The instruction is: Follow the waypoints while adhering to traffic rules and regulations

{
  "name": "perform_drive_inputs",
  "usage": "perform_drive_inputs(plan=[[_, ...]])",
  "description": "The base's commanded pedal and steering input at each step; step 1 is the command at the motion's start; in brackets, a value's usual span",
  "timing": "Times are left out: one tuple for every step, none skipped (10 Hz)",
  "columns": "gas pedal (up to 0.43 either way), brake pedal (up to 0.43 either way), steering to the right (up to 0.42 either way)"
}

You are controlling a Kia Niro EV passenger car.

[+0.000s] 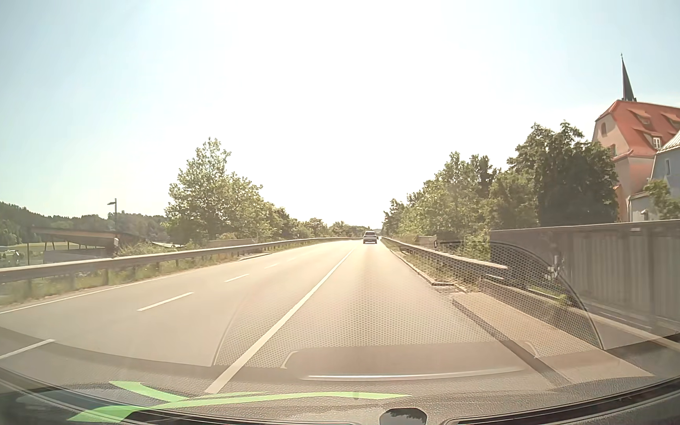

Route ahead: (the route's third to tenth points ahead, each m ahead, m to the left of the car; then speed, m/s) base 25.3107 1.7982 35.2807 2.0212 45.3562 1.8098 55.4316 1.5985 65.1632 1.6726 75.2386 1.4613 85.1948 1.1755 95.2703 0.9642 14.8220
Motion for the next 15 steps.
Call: perform_drive_inputs(plan=[[0.157, 0.0, -0.003], [0.157, 0.0, -0.003], [0.157, 0.0, -0.003], [0.157, 0.0, -0.003], [0.169, 0.0, -0.003], [0.189, 0.0, -0.003], [0.197, 0.0, -0.003], [0.197, 0.0, -0.003], [0.197, 0.0, -0.003], [0.177, 0.0, -0.002], [0.177, 0.0, -0.001], [0.197, 0.0, -0.001], [0.228, 0.0, -0.001], [0.248, 0.0, -0.001], [0.26, 0.0, -0.001]])
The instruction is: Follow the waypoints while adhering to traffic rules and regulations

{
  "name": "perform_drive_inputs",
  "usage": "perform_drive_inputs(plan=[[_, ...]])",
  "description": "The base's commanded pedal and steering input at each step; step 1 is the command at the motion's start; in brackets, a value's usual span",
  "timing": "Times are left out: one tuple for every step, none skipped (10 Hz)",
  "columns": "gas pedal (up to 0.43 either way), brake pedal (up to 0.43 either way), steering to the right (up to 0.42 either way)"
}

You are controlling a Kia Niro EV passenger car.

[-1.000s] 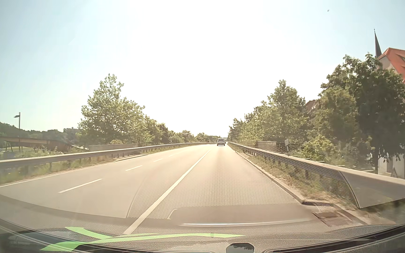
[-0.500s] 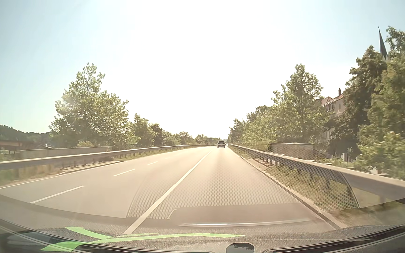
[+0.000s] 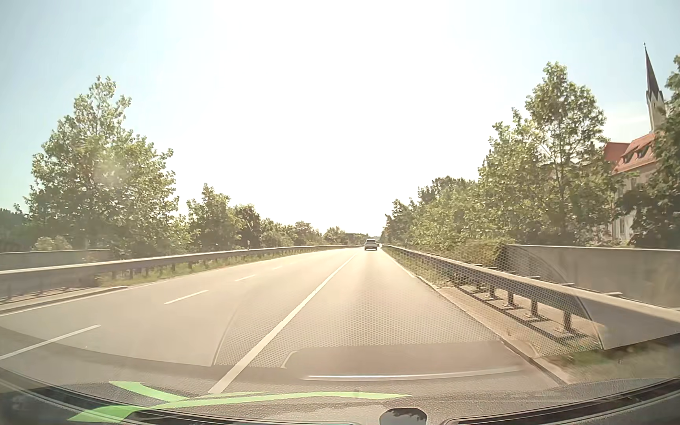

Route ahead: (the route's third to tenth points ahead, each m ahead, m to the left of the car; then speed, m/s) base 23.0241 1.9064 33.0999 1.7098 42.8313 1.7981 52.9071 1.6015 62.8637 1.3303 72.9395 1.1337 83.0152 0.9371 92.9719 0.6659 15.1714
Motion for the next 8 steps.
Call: perform_drive_inputs(plan=[[0.26, 0.0, -0.001], [0.268, 0.0, -0.001], [0.268, 0.0, 0.0], [0.26, 0.0, 0.001], [0.26, 0.0, 0.002], [0.26, 0.0, 0.001], [0.26, 0.0, 0.0], [0.248, 0.0, 0.0]])
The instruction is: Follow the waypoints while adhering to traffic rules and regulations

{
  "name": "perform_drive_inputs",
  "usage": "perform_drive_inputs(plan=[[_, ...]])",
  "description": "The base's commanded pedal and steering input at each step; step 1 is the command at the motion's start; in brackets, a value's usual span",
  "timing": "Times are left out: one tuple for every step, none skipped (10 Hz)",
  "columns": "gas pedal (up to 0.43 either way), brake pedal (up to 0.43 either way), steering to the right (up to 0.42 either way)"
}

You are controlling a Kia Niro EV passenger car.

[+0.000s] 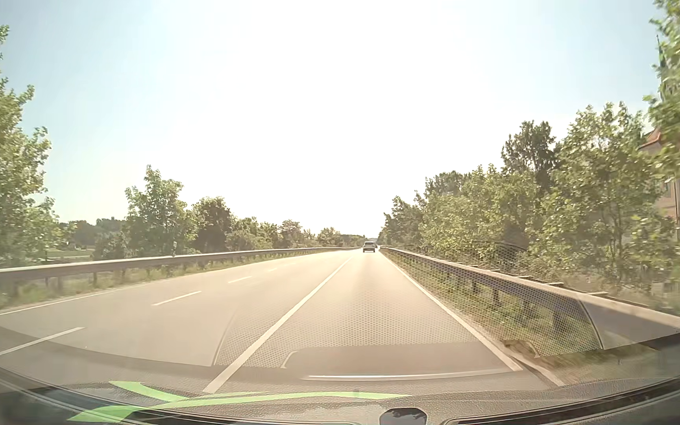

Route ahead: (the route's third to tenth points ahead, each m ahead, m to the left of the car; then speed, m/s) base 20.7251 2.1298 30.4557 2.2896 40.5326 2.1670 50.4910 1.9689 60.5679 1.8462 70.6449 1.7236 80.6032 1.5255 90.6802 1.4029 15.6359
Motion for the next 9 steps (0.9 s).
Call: perform_drive_inputs(plan=[[0.248, 0.0, 0.0], [0.24, 0.0, 0.0], [0.24, 0.0, -0.001], [0.24, 0.0, -0.002], [0.248, 0.0, -0.004], [0.248, 0.0, -0.005], [0.26, 0.0, -0.005], [0.26, 0.0, -0.005], [0.26, 0.0, -0.005]])
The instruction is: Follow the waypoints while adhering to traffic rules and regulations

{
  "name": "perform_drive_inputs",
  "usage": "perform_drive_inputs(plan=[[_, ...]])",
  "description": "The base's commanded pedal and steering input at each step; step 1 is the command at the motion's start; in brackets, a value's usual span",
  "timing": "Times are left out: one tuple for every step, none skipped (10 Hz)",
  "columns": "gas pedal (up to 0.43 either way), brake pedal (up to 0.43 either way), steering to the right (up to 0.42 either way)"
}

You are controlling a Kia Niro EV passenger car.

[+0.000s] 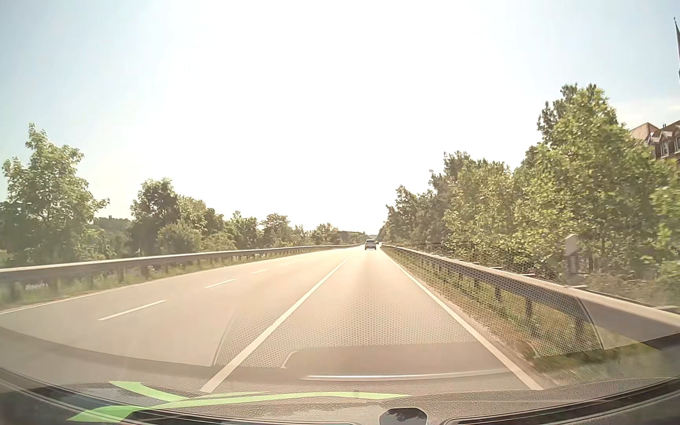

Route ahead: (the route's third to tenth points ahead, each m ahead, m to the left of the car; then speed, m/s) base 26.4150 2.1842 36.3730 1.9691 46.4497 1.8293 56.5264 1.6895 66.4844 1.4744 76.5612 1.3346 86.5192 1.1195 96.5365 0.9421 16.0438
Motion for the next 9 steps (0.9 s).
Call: perform_drive_inputs(plan=[[0.248, 0.0, -0.005], [0.248, 0.0, -0.005], [0.248, 0.0, -0.004], [0.248, 0.0, -0.004], [0.248, 0.0, -0.005], [0.248, 0.0, -0.003], [0.248, 0.0, -0.003], [0.248, 0.0, -0.001], [0.24, 0.0, -0.001]])
